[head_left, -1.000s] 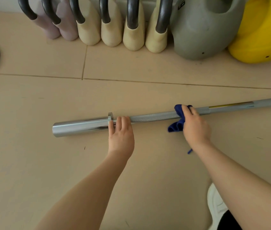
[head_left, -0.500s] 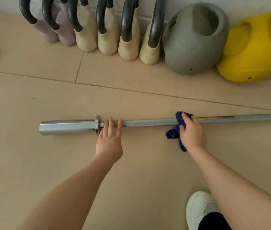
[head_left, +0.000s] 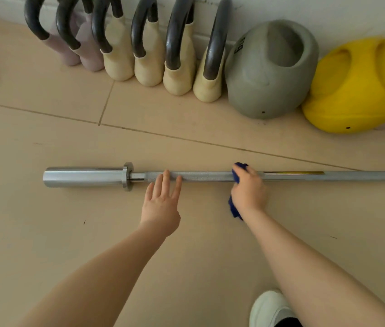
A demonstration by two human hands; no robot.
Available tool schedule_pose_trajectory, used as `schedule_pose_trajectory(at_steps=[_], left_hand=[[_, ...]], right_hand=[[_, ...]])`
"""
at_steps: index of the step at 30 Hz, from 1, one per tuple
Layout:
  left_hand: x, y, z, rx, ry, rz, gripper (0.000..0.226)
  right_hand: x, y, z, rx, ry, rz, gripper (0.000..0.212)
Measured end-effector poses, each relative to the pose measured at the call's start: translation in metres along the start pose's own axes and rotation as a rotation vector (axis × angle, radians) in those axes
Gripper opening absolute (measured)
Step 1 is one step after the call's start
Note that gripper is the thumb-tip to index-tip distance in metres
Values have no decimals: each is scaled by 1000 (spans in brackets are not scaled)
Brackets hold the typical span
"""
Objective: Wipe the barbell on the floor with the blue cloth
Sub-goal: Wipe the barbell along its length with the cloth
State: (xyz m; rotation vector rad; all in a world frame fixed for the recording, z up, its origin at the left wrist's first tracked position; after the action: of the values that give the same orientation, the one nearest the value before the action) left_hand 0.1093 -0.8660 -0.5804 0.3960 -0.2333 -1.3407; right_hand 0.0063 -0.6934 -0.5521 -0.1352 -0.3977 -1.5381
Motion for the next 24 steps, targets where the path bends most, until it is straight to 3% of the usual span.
schedule_pose_trajectory(at_steps=[2,6,8,13,15,18,21,24], left_hand=[[1,-3,0,-6,-3,4,84],[1,-6,5,-5,18,6,83],[1,-5,3,-20,17,6,84],[9,-9,11,-121,-1,-95,80],[16,-9,18,-120,58,-129,75],[34,-3,24,-100,280,-80,66],[55,2,30,-203,228,-11,67],[83,5,33,-319,201,168,74]], right_hand=[[1,-4,0,43,-8,56,50],[-29,-18,12,0,100,-64,57],[-7,-3,-3,17,127,-63,58],[46,26,-34,199,-37,216,66],[36,10,-31,196,-86,171,60],[45,3,-27,48,51,72,44],[97,32,-49,159,126,214,52],[129,44,-64,270,19,336,56]])
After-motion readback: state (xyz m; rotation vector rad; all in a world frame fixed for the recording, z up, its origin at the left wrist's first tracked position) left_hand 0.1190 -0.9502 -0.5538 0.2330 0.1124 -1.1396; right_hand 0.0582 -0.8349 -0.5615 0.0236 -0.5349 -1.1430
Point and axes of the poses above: each hand's wrist, its own y-axis away from the middle knuckle, its own z-axis out of the back of the hand, x = y × z, the point moved 6 cm from there along -y, towards the middle knuckle, and after that the axes turned 7 degrees about -x, right-handed, at the moved point
